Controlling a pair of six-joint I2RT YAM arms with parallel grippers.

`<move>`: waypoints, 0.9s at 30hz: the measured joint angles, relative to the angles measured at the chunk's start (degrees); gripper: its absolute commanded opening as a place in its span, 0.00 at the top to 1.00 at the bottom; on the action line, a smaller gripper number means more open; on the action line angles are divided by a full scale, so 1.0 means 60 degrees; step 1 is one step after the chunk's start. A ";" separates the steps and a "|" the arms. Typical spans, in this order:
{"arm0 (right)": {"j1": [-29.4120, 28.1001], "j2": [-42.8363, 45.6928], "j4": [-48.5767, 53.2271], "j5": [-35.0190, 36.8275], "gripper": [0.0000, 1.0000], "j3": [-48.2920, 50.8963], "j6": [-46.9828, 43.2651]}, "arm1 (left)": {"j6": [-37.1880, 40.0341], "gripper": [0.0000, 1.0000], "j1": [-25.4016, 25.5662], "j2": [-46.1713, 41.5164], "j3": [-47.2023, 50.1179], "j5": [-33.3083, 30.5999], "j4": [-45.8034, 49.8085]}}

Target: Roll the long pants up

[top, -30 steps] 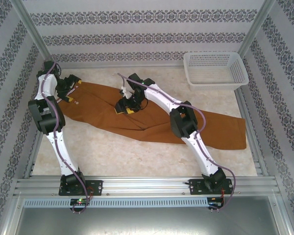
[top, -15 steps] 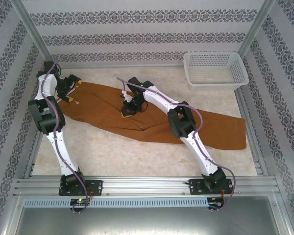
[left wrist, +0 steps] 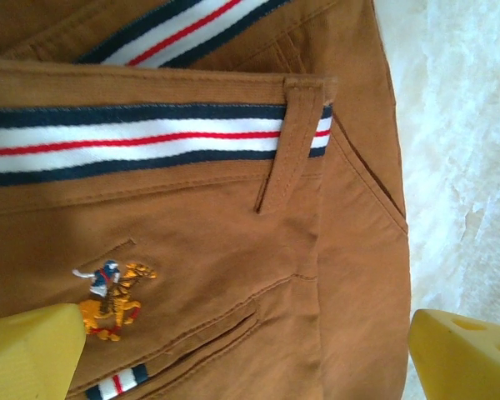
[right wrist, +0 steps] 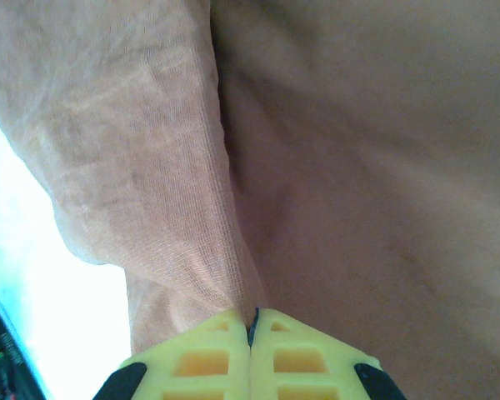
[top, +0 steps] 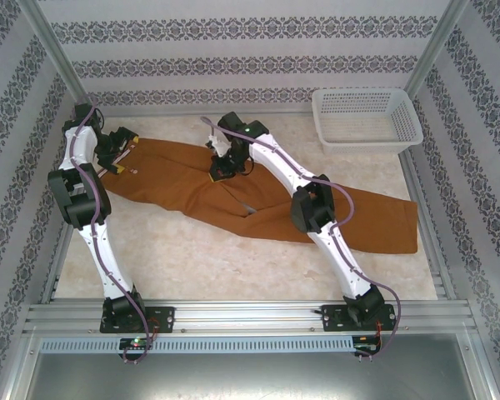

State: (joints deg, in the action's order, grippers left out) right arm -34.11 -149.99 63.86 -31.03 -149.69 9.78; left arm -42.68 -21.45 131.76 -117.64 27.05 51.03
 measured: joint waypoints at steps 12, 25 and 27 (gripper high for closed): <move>0.0415 -0.0175 0.0328 0.0863 0.39 -0.0262 -0.0364 | 0.0000 0.00 0.0000 0.0000 0.0000 0.0000 0.0000; -0.0033 0.3993 0.0302 0.3286 0.41 0.5992 -0.1268 | 0.0022 0.71 0.0004 -0.0004 0.0182 -0.0004 0.0000; -0.0091 0.4116 0.0131 0.3311 0.41 0.6291 -0.1235 | 0.0051 0.53 0.0004 -0.0004 0.0310 -0.0004 0.0007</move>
State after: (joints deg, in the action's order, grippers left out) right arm -34.65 -125.29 64.64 -11.16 -111.94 2.37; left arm -42.37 -21.43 131.74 -115.79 27.03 51.07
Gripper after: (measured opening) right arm 0.590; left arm 0.338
